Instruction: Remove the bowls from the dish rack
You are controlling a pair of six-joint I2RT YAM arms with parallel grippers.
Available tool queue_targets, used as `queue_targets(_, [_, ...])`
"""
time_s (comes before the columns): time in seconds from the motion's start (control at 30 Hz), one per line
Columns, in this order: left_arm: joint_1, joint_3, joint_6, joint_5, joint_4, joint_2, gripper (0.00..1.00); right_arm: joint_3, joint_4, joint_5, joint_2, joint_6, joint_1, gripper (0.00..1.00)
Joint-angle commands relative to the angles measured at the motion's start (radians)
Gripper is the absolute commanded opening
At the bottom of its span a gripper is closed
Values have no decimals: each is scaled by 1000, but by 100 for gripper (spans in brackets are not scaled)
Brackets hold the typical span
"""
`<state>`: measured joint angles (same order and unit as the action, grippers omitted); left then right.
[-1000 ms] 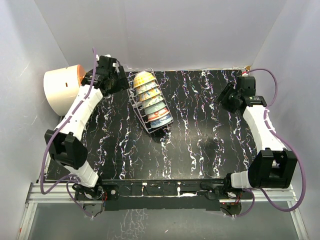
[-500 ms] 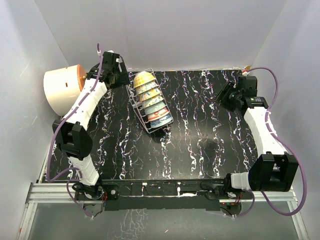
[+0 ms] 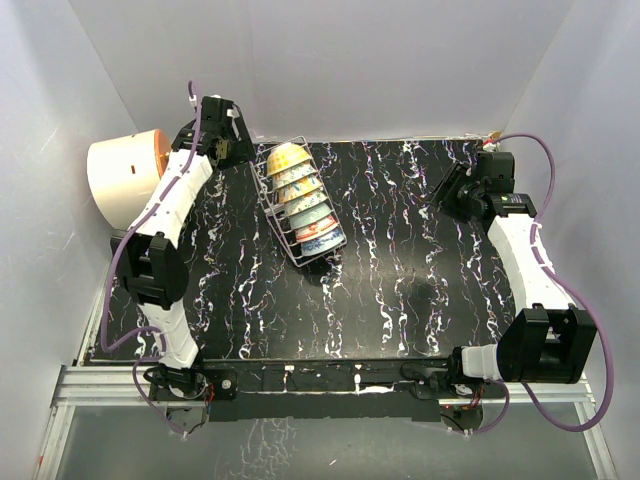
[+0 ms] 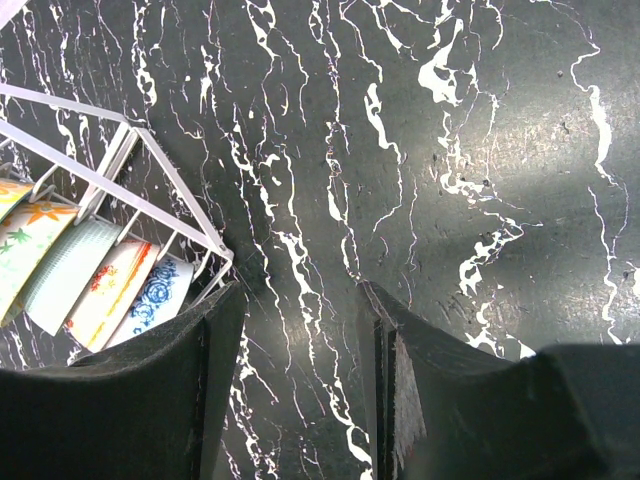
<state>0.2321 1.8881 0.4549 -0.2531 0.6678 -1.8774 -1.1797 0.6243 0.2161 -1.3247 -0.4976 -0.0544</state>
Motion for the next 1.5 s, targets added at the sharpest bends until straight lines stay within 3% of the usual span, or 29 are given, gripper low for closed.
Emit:
queue_targets(0.0, [-2, 37, 15, 31, -5, 11, 75, -16, -41, 1, 7, 19, -2, 50])
queue_targets(1.47, [-2, -84, -47, -134, -51, 7, 77, -18, -41, -18, -25, 42, -2, 51])
